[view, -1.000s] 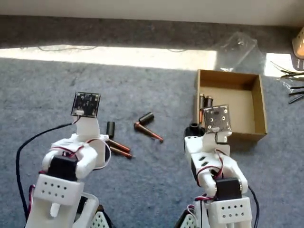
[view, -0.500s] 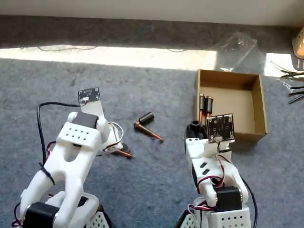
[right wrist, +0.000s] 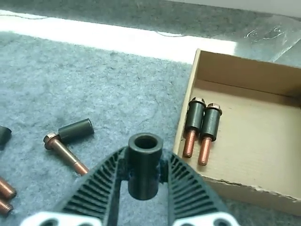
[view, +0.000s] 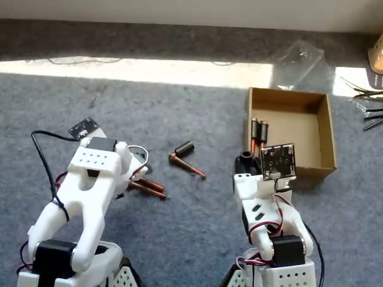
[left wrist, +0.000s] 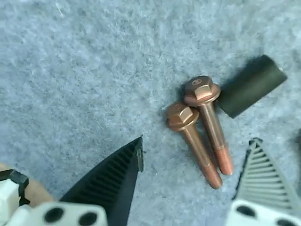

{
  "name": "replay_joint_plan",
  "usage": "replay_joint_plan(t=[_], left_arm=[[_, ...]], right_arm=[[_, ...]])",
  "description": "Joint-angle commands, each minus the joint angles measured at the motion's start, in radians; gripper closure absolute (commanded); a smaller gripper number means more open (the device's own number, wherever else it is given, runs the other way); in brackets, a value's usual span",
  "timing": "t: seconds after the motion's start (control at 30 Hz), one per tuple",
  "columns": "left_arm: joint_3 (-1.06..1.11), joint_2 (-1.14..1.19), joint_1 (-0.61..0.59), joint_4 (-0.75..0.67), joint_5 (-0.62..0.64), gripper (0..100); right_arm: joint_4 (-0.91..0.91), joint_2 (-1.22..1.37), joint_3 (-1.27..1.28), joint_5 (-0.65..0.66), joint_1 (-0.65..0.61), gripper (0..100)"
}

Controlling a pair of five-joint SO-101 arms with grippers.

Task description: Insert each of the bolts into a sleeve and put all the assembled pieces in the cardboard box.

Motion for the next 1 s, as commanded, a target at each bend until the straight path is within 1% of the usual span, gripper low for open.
replay_joint_plan(t=[0.0,0.3,0.43,0.53,0.83,0.97], left_arm=[[0.007,0.007,-0.013,-0.054,0.035,68],[0.007,0.005,-0.015,-0.052,0.034,68],[0.002,0.005,-0.051,-0.058,0.034,68],[0.01,0.007,-0.074,-0.106,0.034,68],[0.024,0.008,-0.074,-0.203,0.029,68],[0.084,0.008,-0.074,-0.331,0.029,68]], right_arm=[[-0.027,-0.008,-0.015,-0.005,0.012,99.4],[-0.027,-0.008,-0.015,-0.005,0.012,99.3],[-0.027,-0.008,-0.015,-0.005,0.012,99.3],[-0.027,-0.008,-0.015,-0.005,0.012,99.3],[-0.027,-0.008,-0.013,-0.005,0.012,99.3],[-0.027,-0.008,-0.013,-0.005,0.012,99.3]])
